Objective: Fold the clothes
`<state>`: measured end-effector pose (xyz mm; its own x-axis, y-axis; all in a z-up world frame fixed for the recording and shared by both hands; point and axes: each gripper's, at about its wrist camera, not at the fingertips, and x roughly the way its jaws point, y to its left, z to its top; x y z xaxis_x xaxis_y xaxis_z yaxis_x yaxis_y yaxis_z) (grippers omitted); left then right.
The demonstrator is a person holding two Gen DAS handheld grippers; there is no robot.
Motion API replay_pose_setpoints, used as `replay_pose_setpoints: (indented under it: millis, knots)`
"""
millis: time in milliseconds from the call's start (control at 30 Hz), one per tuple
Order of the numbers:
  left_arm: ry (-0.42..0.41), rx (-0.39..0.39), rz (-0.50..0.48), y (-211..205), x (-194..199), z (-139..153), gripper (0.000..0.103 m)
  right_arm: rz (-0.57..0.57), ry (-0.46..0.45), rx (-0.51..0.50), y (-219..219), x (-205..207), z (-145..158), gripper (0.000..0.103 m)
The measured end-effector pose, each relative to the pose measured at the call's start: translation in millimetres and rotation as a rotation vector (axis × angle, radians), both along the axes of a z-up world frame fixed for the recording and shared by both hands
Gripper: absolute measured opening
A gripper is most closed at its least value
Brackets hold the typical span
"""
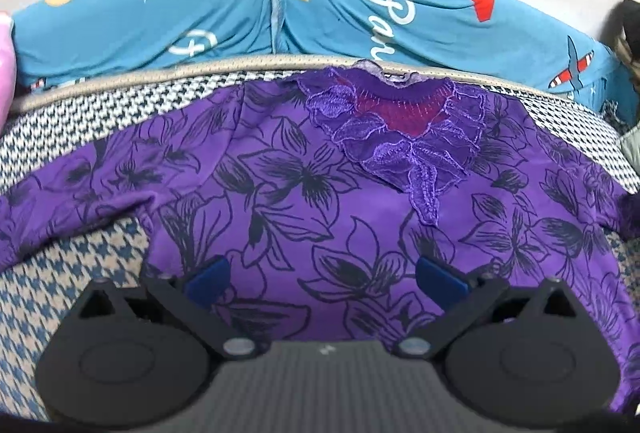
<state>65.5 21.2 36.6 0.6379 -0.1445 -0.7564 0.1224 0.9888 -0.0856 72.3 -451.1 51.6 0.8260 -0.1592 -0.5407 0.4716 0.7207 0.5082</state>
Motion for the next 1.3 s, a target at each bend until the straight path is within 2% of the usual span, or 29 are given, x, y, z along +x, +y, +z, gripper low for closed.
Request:
replay_pose_setpoints:
  millis: [167, 333, 467, 533, 567, 667, 800, 900, 1067, 1200, 1300]
  knots:
    - [0.017, -0.03, 0.022, 3.7, 1.9, -1.3, 0.103, 0.126, -0.02, -0.085, 36.5, 20.4, 9.7, 0.011]
    - [0.028, -0.054, 0.039, 7.8, 3.7, -1.4, 0.103, 0.265, -0.073, -0.126, 76.7, 35.9, 17.1, 0.011]
    - [0.032, -0.065, 0.051, 11.7, 5.2, -0.5, 0.103, 0.491, -0.169, -0.16, 119.2, 40.5, 26.6, 0.011]
    - [0.035, -0.068, 0.059, 13.8, 5.9, -0.3, 0.103, 0.628, -0.187, -0.197, 143.8, 40.2, 26.9, 0.012]
    - [0.036, -0.069, 0.064, 15.1, 6.2, 0.0, 0.103, 0.692, -0.175, -0.213, 155.6, 40.6, 24.4, 0.013]
    - [0.039, -0.076, 0.074, 18.9, 6.8, 0.6, 0.103, 0.833, -0.055, -0.263, 182.7, 46.1, 7.8, 0.031]
    - [0.042, -0.085, 0.08, 22.8, 6.8, 1.9, 0.103, 0.929, 0.066, -0.304, 197.2, 47.4, -10.5, 0.04]
    - [0.05, -0.088, 0.083, 24.3, 7.1, 2.0, 0.103, 0.968, 0.121, -0.285, 194.5, 48.8, -16.7, 0.053]
    - [0.05, -0.085, 0.08, 25.2, 5.5, 3.2, 0.103, 0.961, 0.172, -0.284, 180.0, 41.2, -15.5, 0.054]
    - [0.051, -0.085, 0.085, 26.8, 6.0, 4.2, 0.103, 0.939, 0.107, -0.272, 162.6, 28.9, 2.7, 0.054]
    - [0.054, -0.083, 0.086, 26.8, 6.2, 4.0, 0.103, 0.853, 0.052, -0.257, 145.3, 23.4, 13.5, 0.054]
